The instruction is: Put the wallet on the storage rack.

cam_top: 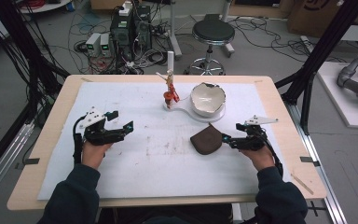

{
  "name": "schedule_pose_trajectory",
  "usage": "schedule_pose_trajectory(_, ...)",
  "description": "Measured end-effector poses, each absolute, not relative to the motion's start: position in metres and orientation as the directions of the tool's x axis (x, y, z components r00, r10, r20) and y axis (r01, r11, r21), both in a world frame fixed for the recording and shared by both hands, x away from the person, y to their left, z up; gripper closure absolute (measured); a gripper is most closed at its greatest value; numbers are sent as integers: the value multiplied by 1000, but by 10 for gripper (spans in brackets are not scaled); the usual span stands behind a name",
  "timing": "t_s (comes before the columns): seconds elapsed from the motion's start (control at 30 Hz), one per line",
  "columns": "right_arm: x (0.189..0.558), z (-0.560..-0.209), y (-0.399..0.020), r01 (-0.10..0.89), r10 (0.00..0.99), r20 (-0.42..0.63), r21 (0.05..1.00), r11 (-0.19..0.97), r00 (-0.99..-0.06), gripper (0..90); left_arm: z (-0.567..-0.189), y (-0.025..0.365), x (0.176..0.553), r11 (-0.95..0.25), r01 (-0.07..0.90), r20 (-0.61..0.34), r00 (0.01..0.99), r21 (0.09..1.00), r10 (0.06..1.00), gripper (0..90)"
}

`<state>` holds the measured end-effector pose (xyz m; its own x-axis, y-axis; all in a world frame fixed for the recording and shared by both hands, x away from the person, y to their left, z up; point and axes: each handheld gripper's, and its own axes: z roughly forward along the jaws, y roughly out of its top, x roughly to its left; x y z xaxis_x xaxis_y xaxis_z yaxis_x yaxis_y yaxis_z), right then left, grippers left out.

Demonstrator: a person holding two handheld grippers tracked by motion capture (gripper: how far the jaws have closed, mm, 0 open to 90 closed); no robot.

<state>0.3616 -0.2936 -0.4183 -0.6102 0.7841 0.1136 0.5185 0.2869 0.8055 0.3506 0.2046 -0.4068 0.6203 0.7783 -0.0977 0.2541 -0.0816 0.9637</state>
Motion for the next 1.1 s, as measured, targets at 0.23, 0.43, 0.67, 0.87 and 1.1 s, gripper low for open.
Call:
schedule_pose_trajectory(0.23,374,-426,-269,542,745,151,779,315,-650,163,-409,201,352,-93,270,-103,630,958,770,197)
schedule_pose_trajectory(0.43,386,-440,-262,579,726,170,731,360,-666,162,-412,201,353,-99,289,-110,627,952,771,197)
schedule_pose_trajectory(0.67,395,-448,-270,640,662,319,698,320,-678,281,-414,197,355,-104,306,-122,635,946,763,199)
schedule_pose_trajectory(0.87,386,-438,-261,539,648,168,724,430,-743,325,-418,191,360,-106,335,-144,641,936,754,200)
schedule_pose_trajectory(1.1,371,-430,-249,419,618,12,745,519,-786,330,-420,168,368,-154,363,-149,681,919,717,210)
